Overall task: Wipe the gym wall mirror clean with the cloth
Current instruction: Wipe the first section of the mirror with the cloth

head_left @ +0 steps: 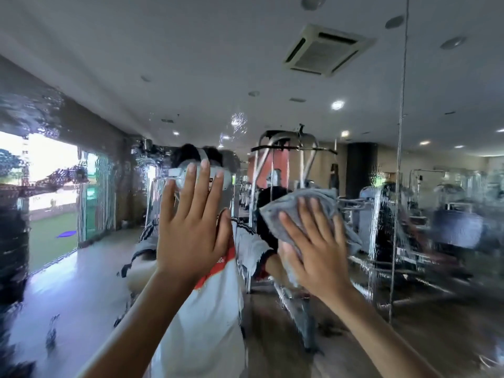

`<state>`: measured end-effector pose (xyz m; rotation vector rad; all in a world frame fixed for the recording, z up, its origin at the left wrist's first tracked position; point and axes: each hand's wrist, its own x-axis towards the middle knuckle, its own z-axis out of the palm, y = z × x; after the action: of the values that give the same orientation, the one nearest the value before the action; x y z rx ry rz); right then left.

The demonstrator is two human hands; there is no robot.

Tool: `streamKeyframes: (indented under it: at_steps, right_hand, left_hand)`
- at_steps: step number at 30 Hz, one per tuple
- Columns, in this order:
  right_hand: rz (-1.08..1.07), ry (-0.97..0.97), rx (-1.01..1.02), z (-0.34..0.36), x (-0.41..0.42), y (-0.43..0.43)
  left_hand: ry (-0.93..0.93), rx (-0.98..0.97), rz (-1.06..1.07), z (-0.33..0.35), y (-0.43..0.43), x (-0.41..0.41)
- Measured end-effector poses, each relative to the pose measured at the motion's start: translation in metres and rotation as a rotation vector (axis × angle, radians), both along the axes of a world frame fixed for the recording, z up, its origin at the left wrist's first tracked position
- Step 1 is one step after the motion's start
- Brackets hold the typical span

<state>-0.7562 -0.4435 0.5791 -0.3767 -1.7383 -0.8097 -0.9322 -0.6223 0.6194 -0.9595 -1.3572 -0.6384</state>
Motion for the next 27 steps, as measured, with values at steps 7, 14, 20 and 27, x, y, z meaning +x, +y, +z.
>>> streamKeyframes:
  at_steps: [7,14,20,27]
  right_hand:
    - [-0.006,0.341,-0.268,0.065,-0.012,-0.006]
    - [0.017,0.014,-0.035,-0.007,-0.025,-0.028]
    - [-0.019,0.21,-0.192,-0.001,0.003,0.004]
    - [-0.01,0.177,-0.176,0.019,-0.026,-0.025]
  left_hand:
    - [0.021,-0.027,0.015,-0.028,-0.001,-0.004]
    - [0.042,0.006,-0.002,-0.03,0.0,-0.008]
    - [0.023,-0.001,0.003,-0.033,0.003,-0.007]
    - [0.006,0.003,-0.018,-0.035,0.003,-0.006]
